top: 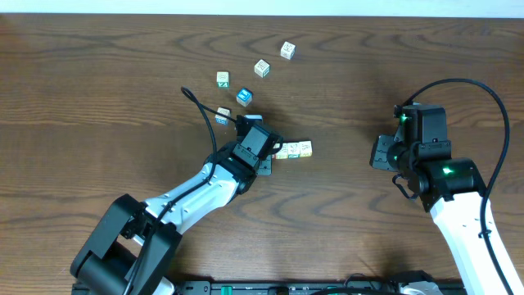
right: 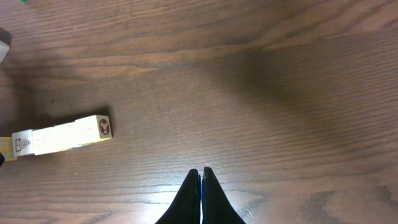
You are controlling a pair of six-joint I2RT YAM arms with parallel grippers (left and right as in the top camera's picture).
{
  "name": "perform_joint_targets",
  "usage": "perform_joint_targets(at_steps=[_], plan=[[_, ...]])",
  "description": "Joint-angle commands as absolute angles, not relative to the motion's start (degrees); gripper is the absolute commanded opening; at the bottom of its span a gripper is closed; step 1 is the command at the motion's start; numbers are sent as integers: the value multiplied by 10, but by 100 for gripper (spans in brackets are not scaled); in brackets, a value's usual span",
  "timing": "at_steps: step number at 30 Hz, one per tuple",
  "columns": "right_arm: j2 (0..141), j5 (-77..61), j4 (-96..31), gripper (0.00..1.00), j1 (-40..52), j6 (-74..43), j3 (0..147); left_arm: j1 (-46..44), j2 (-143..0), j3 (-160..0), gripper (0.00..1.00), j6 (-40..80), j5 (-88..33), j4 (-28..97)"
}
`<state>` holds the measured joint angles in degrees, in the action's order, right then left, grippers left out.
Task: Lift 5 blocks
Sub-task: 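Carry the soccer-ball block to the left end of the row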
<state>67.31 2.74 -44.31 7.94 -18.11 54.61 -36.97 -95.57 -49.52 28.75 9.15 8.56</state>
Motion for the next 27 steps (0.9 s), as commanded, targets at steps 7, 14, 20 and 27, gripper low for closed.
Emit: perform_joint_targets(at_steps=[7, 14, 20, 27], plan=[[668, 30, -444, 1, 75, -171, 546, -371, -982, -507, 27, 297, 90, 80], [668, 30, -444, 1, 75, -171, 546, -371, -985, -507, 32, 297, 90, 76], [668, 30, -444, 1, 75, -171, 546, -371, -985, -507, 42, 297, 90, 74], [668, 31, -444, 1, 75, -170, 546, -371, -985, -507, 49, 297, 90, 74]])
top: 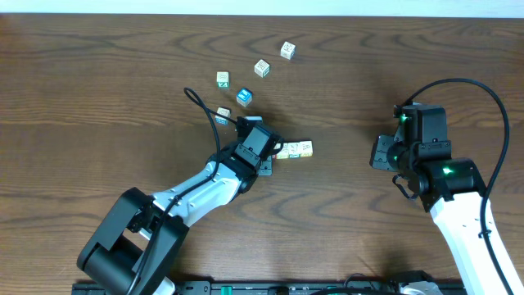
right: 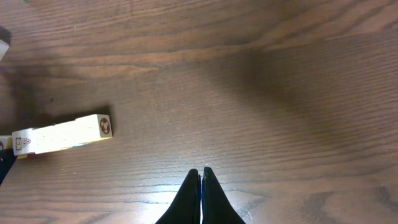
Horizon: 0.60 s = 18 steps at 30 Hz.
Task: Lift 5 blocks
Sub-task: 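Carry the soccer-ball block to the left end of the row, then lower and press the soccer-ball block against the row's left end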
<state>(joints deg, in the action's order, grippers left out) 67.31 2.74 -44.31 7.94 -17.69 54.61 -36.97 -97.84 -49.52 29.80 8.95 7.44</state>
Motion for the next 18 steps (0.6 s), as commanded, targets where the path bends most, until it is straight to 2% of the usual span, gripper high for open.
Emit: perform_joint_targets(at_steps=[1, 6, 9, 18], plan=[[668, 32, -444, 1, 75, -170, 546, -371, -985, -507, 49, 297, 90, 74], [668, 32, -444, 1, 75, -166, 546, -371, -985, -507, 48, 297, 91, 74], [668, 32, -444, 1, 75, -166, 546, -371, -985, -507, 42, 297, 91, 76], [668, 32, -445, 1, 75, -160, 546, -371, -984, -508, 42, 297, 91, 115]])
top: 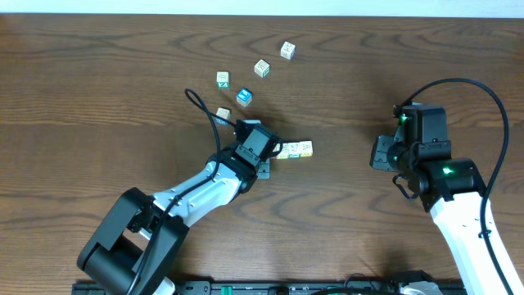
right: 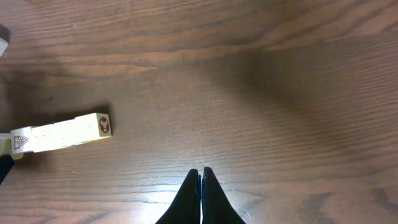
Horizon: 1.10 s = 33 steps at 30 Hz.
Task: Lift 5 blocks
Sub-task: 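Lower and press the soccer-ball block against the row's left end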
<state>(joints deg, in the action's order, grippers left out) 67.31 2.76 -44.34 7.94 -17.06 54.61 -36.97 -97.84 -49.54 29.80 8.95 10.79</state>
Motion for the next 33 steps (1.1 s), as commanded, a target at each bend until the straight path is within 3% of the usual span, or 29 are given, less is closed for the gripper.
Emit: perform_joint_targets(at_steps=[1, 21, 22, 25, 33], plan=[[668, 32, -445, 1, 75, -160, 545, -371, -982, -508, 42, 297, 91, 116], [668, 32, -434, 1, 75, -160, 507, -371, -918, -508, 42, 274, 102, 171], [668, 31, -434, 1, 75, -160, 507, -370, -918, -508, 41, 268, 103, 170], [668, 31, -433, 1, 75, -160, 507, -369, -918, -507, 21, 266, 142, 169], [668, 31, -432, 1, 75, -160, 507, -369, -919, -507, 11, 267, 157, 169]])
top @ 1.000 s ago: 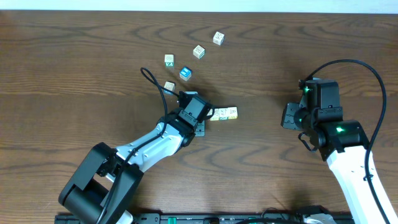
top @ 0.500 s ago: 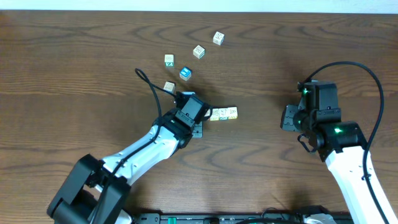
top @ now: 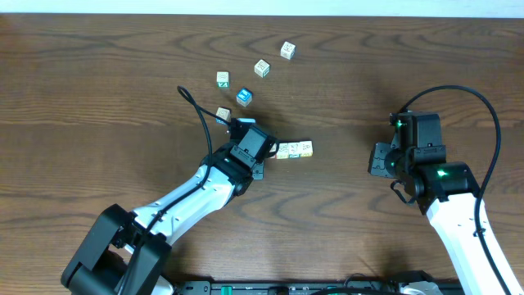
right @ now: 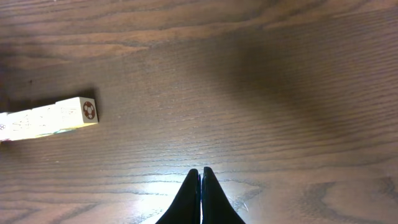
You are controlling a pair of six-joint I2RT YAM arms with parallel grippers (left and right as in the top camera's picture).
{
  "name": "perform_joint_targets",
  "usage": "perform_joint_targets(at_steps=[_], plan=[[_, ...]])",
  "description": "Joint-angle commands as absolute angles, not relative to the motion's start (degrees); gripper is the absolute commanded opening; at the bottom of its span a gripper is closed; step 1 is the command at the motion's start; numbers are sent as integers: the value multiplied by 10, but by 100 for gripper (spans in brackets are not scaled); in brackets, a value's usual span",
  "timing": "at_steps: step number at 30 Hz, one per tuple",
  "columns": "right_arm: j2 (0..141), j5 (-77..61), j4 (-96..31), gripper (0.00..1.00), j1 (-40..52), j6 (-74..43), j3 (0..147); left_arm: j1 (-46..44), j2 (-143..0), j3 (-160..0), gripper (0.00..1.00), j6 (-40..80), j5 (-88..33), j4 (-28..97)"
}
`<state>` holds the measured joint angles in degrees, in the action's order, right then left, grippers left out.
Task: Lift 5 blocks
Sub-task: 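Lower and press the soccer-ball block against the row's left end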
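A short row of pale picture blocks (top: 294, 150) lies end to end at the table's middle; its right end carries a red ring (right: 89, 109). My left gripper (top: 264, 156) sits at the row's left end, fingers hidden beneath the wrist. Loose blocks lie beyond it: a blue one (top: 244, 97), a green one (top: 223, 79), one close to the left arm's cable (top: 222, 114), and two pale ones (top: 261, 68) (top: 287, 50). My right gripper (right: 200, 172) is shut and empty over bare wood, well to the right of the row.
The dark wooden table (top: 98, 98) stretches across the view. A black cable (top: 201, 123) loops up from the left wrist near the closest loose block. The right arm's cable (top: 483, 115) arcs over the right side.
The right arm shifted a little, so the row of blocks sits further left and higher in the right wrist view. The left arm's elbow swung and its wrist edged left. The row stayed put.
At every earlier moment the left gripper stood at the left end of the block row and the right gripper stayed shut over bare wood. The row and the loose blocks lie where they were. Only small shifts of both arms show.
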<state>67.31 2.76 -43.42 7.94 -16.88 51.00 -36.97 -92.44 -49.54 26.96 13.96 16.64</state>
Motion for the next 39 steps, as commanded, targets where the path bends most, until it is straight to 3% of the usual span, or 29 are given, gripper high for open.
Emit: perform_joint_targets(at_steps=[1, 39], plan=[[668, 31, -432, 1, 75, -161, 507, -369, -920, -507, 8, 267, 157, 169], [668, 32, -415, 1, 75, -162, 507, -370, -962, -507, 7, 269, 91, 114]])
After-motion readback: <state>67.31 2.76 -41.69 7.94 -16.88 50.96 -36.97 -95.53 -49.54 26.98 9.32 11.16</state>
